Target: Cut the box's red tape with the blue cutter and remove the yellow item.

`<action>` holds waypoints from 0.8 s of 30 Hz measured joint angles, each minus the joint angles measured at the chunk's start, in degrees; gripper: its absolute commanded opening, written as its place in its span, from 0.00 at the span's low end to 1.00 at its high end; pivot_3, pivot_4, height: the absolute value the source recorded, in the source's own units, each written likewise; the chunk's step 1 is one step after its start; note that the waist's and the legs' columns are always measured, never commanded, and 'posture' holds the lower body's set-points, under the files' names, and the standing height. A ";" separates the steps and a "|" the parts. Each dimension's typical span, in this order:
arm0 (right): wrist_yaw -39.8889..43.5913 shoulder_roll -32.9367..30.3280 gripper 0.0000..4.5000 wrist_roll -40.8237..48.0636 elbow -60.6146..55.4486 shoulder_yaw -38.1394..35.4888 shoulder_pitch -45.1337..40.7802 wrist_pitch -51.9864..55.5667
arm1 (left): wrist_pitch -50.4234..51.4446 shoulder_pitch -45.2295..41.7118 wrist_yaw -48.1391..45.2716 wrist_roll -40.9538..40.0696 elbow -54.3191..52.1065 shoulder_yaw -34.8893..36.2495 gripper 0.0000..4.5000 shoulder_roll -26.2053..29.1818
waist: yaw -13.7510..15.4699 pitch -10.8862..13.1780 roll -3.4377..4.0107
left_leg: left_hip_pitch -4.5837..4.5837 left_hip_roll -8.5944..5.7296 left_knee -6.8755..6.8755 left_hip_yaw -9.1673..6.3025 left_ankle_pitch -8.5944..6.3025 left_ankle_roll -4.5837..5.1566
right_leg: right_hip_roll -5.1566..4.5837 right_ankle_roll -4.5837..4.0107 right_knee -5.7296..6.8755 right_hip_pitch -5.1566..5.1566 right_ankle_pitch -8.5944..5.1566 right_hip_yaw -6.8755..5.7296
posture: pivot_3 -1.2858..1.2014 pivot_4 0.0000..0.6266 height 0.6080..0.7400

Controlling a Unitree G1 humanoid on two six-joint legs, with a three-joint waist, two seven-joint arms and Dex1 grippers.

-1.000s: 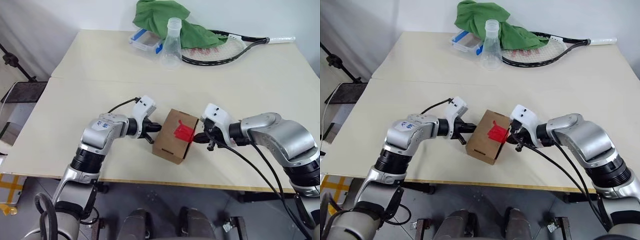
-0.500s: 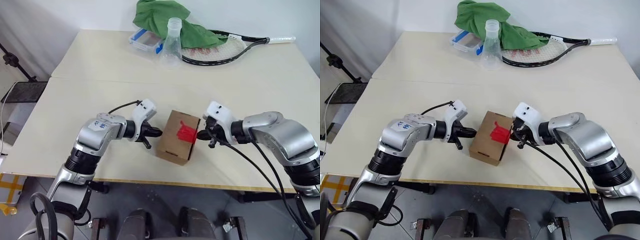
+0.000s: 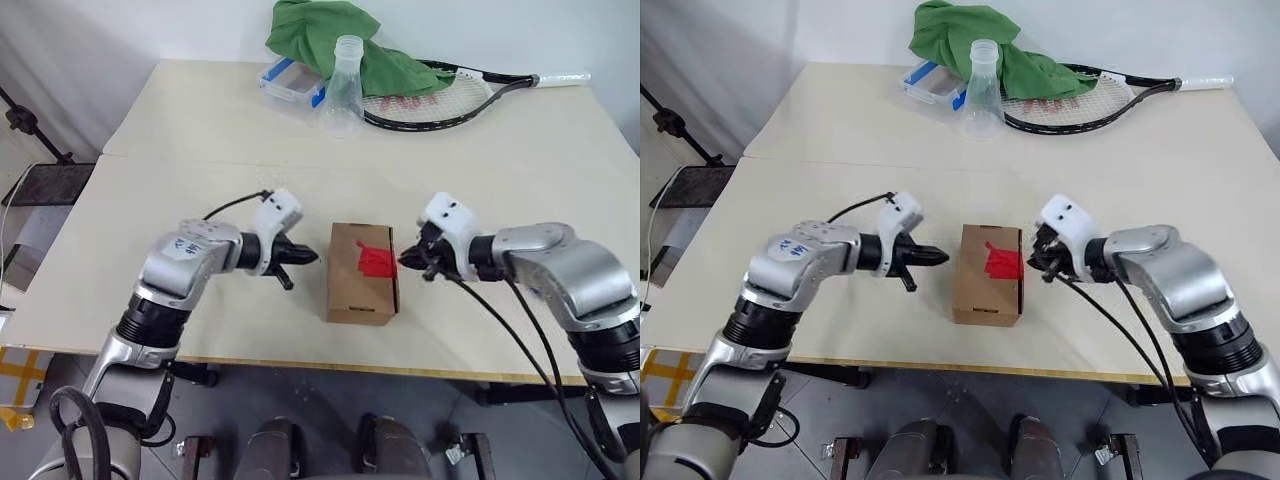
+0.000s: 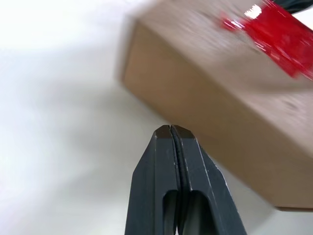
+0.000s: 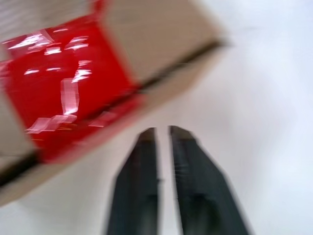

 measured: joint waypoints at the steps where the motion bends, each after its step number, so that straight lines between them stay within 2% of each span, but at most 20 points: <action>1: -0.69 -0.09 0.43 -0.03 0.16 -0.96 -0.37 0.53 | -0.89 -0.48 0.05 0.02 0.83 0.48 0.00 0.05 | 0.01 0.00 0.00 | 0.00 -0.01 0.00 0.00 0.00 0.00 | 0.00 0.00 0.00 0.00 0.00 0.00 | 0.52 0.24 1.00; 8: -4.26 3.77 0.96 0.77 1.27 -4.37 -4.91 3.50 | -9.14 -6.09 -0.60 0.68 5.97 -0.18 0.00 -2.91 | -0.08 0.00 0.00 | 0.00 -0.03 -0.01 0.02 0.00 0.00 | 0.01 0.00 0.00 0.00 0.00 -0.02 | 0.52 0.24 1.00; 9: -4.62 4.42 0.99 0.78 1.81 -4.35 -4.90 3.50 | -10.20 -6.46 -0.76 1.22 6.91 -0.65 0.00 -3.16 | -0.09 0.00 0.00 | 0.01 -0.04 -0.01 0.04 0.00 0.00 | 0.01 0.00 0.01 0.00 0.00 0.00 | 0.52 0.24 1.00; 18: -5.78 6.60 0.99 -0.20 4.04 -2.60 -3.93 0.40 | -13.93 -7.62 -5.72 2.57 10.05 -5.10 0.00 -4.67 | -0.13 0.00 0.00 | 0.00 -0.33 -0.01 0.04 0.00 0.00 | 0.00 0.00 0.05 -0.04 0.00 0.02 | 0.52 0.24 1.00; 24: -5.73 6.66 0.99 -0.02 4.58 -2.59 -3.95 -0.12 | -14.58 -8.73 -7.34 2.50 10.04 -5.08 0.00 -5.30 | -0.16 -0.01 0.00 | 0.01 -0.33 0.01 0.04 0.00 0.00 | 0.00 0.00 0.07 -0.04 0.00 0.03 | 0.52 0.24 1.00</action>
